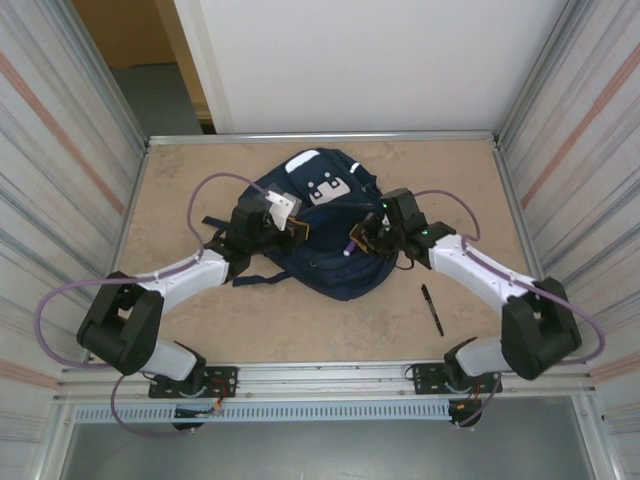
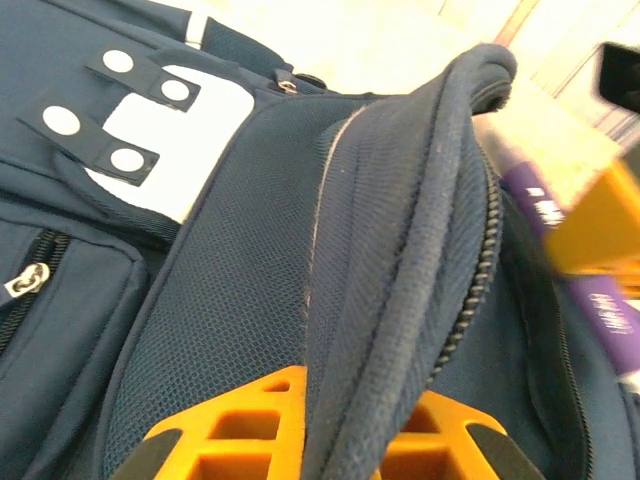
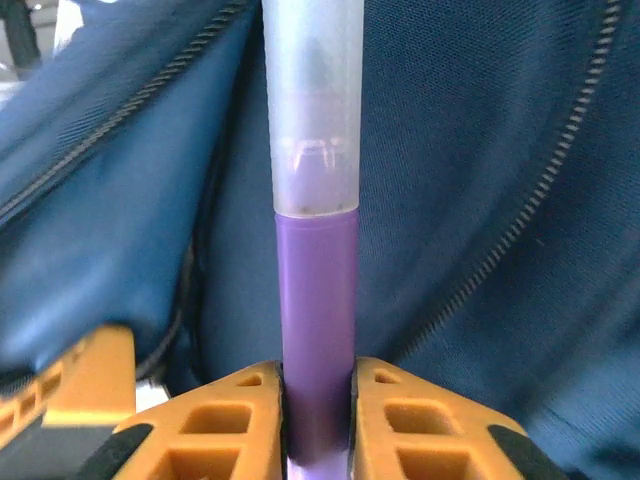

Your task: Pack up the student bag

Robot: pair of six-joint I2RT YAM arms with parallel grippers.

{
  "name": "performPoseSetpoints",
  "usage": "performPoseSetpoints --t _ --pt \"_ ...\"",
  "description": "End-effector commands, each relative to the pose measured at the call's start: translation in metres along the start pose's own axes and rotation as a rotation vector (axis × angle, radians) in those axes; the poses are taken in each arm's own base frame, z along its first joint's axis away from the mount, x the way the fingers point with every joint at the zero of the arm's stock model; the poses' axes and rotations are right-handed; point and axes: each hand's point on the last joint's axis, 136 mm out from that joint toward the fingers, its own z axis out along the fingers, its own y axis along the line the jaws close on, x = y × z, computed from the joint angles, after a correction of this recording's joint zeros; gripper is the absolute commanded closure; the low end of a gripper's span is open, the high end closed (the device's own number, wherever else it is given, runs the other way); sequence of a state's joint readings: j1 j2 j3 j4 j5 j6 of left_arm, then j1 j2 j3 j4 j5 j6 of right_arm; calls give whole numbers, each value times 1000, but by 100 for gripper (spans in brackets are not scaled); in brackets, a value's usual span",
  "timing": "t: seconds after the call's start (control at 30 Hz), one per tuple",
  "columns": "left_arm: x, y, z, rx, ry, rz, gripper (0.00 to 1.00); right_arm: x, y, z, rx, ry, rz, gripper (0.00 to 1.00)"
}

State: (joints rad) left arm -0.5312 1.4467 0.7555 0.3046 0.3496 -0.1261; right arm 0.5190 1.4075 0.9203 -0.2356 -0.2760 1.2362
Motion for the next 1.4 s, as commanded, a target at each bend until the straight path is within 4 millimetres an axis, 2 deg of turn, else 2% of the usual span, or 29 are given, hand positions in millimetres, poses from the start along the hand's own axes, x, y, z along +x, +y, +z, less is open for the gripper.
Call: performPoseSetpoints --t 0.0,0.07,0.17,0.3,0.43,0.53,0.6,0.67,0.77,0.83,0.9,1.07,1.17,1.3,1.37 --pt "-41 -21 -3 114 -113 -43 96 -7 38 9 -92 32 75 64" --pt "-36 -22 -2 122 -109 -49 96 -3 36 17 -74 64 72 55" --pt "-32 -21 -2 119 -114 -53 96 -3 26 12 -68 40 62 52" --pt "-28 -19 -2 110 -105 -38 96 -5 3 -13 -5 -8 -32 51" --pt "-26 -19 2 111 -96 -24 96 -14 -25 -47 62 -42 -109 50" --pt "-24 -17 5 113 -92 -5 96 -34 -67 -74 177 -126 -129 46" --pt "-20 -17 8 114 -86 17 97 -44 -105 -84 271 -160 -92 36" --pt "-16 -15 8 102 -82 38 97 -45 -149 -88 353 -128 12 35" --pt "-10 -10 8 74 -62 61 97 -39 -194 -90 486 -78 29 36" --pt "-8 -9 7 65 -51 74 96 -34 -216 -92 589 -48 27 36" --pt "-6 -8 5 57 -46 81 97 -24 -228 -86 626 6 38 37" --pt "-3 -6 3 44 -38 85 96 -10 -241 -78 708 40 -36 42" --pt "-2 -6 4 45 -33 81 97 -7 -244 -76 767 43 -97 47" --pt "-2 -7 4 49 -34 74 96 5 -248 -64 764 109 -110 58" --pt "-1 -7 3 49 -33 74 96 13 -244 -59 742 152 -103 60"
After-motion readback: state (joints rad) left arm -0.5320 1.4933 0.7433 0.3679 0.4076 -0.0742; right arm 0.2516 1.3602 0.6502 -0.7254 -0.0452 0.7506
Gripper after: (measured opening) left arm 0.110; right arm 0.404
